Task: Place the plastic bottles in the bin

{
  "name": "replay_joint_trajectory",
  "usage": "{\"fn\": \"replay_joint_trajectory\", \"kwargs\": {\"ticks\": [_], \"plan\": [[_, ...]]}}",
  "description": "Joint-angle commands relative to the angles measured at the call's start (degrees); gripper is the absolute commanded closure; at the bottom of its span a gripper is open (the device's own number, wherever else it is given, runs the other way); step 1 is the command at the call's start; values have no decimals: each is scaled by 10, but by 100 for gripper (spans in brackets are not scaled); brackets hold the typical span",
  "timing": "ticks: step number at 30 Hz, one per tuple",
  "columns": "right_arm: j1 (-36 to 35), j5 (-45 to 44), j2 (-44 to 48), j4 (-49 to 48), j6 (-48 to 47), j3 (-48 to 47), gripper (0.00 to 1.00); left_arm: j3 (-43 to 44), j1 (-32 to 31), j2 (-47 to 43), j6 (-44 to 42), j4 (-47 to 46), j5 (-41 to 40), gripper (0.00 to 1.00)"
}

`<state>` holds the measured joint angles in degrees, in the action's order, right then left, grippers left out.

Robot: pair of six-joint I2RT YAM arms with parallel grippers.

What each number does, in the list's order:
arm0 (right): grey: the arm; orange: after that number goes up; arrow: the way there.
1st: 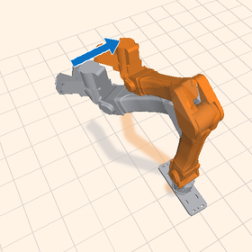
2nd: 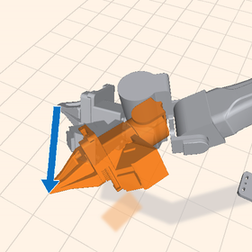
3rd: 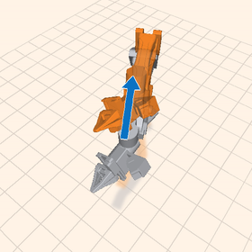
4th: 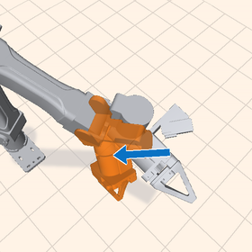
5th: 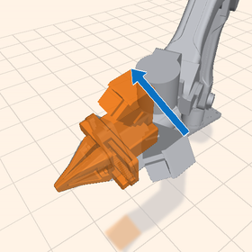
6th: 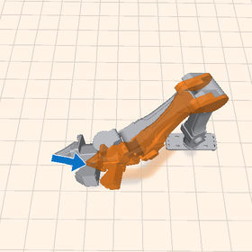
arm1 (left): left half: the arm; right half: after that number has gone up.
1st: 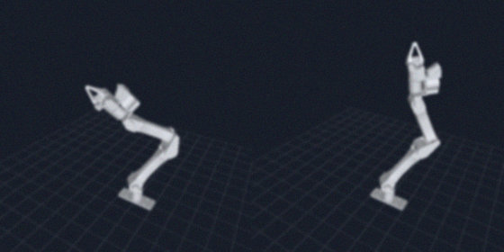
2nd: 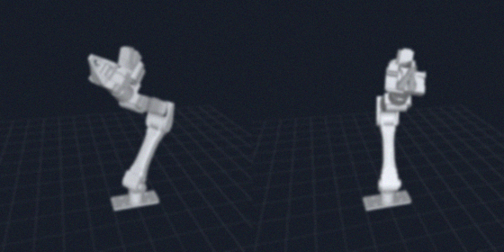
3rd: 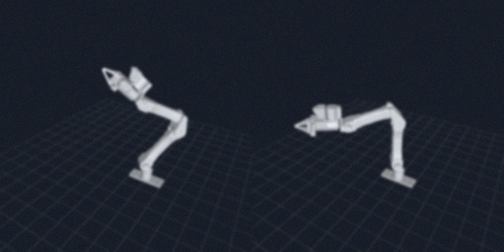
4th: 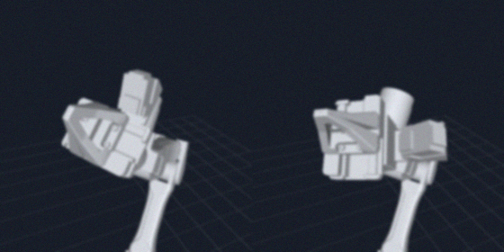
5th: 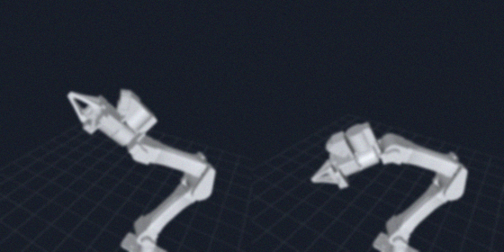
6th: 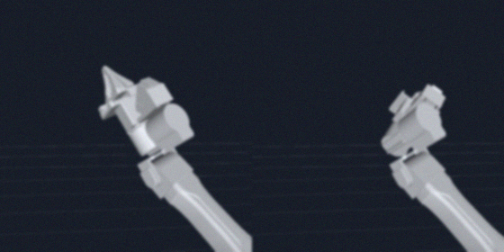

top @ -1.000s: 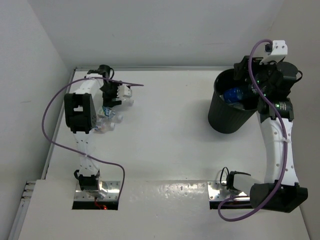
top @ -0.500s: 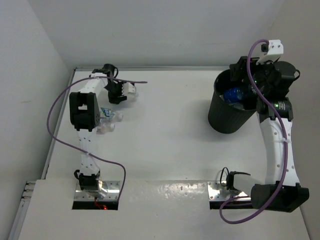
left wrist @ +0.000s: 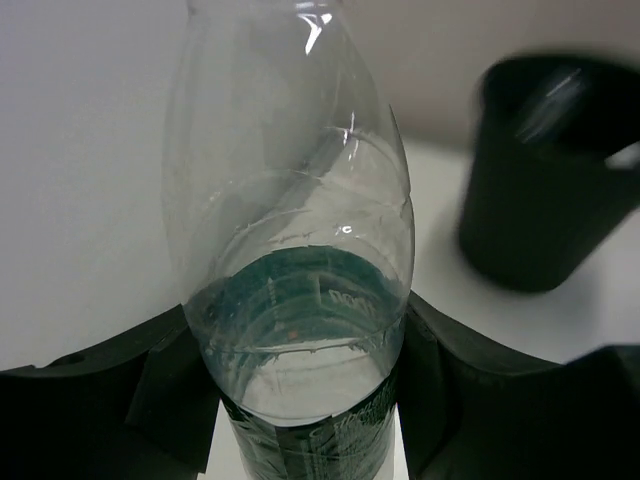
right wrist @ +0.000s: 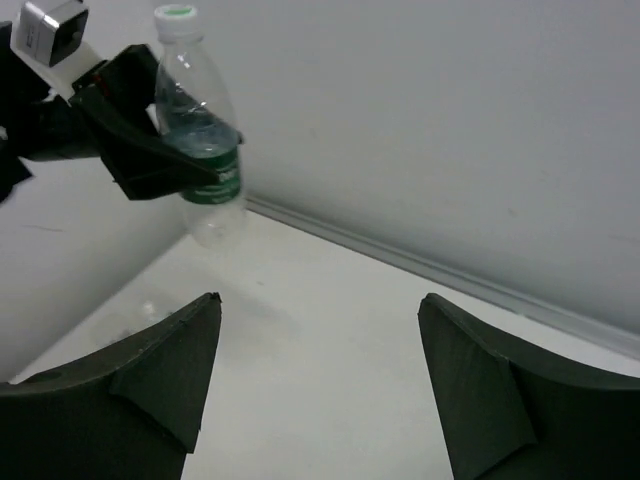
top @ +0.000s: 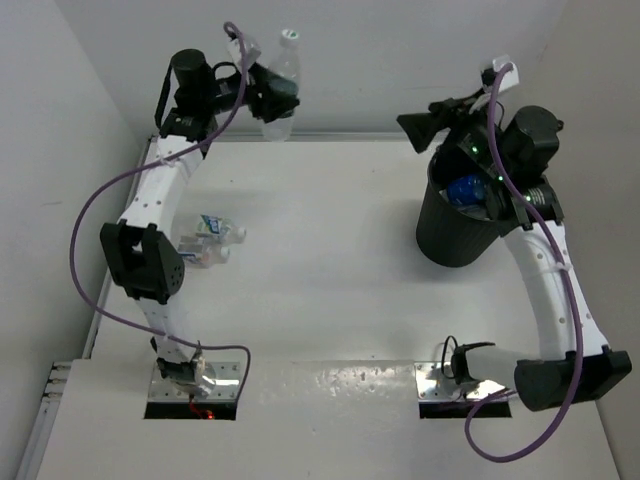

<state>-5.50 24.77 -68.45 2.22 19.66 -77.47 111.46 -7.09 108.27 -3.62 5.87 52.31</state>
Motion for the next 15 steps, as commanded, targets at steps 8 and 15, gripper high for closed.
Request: {"fn": "replay_joint_trajectory", "kwargs": {"ticks": [8, 15], "plan": [[-122, 25, -82, -84, 84, -126, 18, -80, -143, -61, 426, -328, 112, 60], [-159, 18, -99, -67, 62, -150, 16, -67, -197, -61, 396, -298, 112, 60]]}}
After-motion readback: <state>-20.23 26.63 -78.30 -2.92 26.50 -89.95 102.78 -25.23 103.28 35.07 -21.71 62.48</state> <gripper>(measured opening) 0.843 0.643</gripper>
